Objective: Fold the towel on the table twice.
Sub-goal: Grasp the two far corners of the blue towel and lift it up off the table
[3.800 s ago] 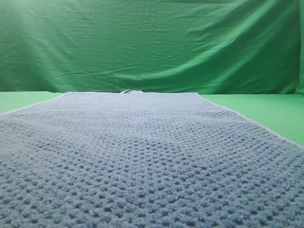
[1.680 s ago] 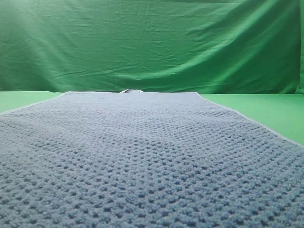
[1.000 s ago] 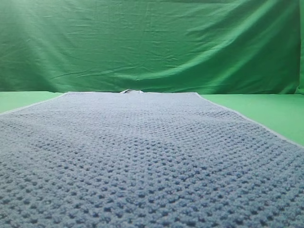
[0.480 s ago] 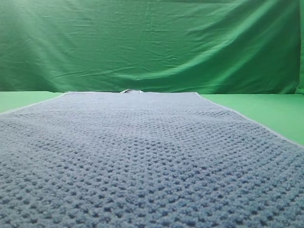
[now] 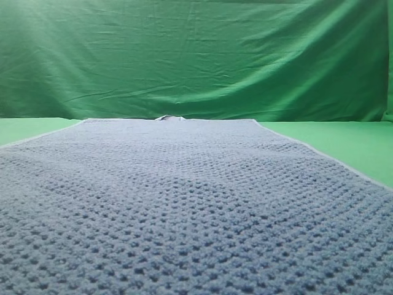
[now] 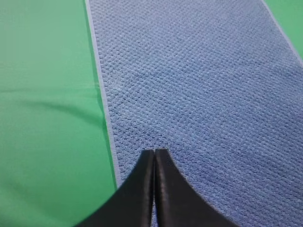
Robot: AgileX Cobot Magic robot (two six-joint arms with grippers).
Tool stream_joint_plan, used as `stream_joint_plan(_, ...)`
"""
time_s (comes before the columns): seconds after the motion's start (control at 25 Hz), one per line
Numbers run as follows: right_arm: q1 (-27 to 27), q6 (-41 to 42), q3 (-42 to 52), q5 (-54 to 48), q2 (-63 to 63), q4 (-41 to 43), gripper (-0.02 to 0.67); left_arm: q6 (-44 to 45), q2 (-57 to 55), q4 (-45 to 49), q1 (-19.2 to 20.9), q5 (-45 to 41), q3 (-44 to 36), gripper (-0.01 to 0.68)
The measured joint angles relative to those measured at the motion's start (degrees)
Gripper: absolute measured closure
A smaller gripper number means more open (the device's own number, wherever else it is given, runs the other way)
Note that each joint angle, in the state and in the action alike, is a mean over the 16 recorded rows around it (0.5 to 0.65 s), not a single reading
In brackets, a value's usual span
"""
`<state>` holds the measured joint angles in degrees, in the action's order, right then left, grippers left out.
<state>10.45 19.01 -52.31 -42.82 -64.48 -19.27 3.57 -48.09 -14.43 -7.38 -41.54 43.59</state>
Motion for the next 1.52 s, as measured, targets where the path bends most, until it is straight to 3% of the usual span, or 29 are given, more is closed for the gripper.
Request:
stream_joint_plan(0.48, 9.36, -14.42, -14.23, -4.39, -22.59, 14.33, 0.649, -0.03, -27.46, 1.27, -0.35, -2.58, 13.27, 0.673)
stream_joint_plan(0.88, 11.64, -18.25, -25.98, -6.69, -39.34, 18.79, 0.622, -0.03, -47.1, 4.22, -0.37, -4.18, 25.13, 0.673)
stream_joint_plan(1.08, 11.66, -18.62, -29.58, -6.65, -45.36, 19.56, 0.486, -0.14, -52.44, 5.79, -0.37, -3.27, 28.04, 0.608)
stream_joint_plan(1.52, 11.66, -18.65, -31.08, -4.04, -51.59, 19.82, 0.069, -4.48, -57.77, 8.28, -0.37, -0.56, 29.17, 0.182)
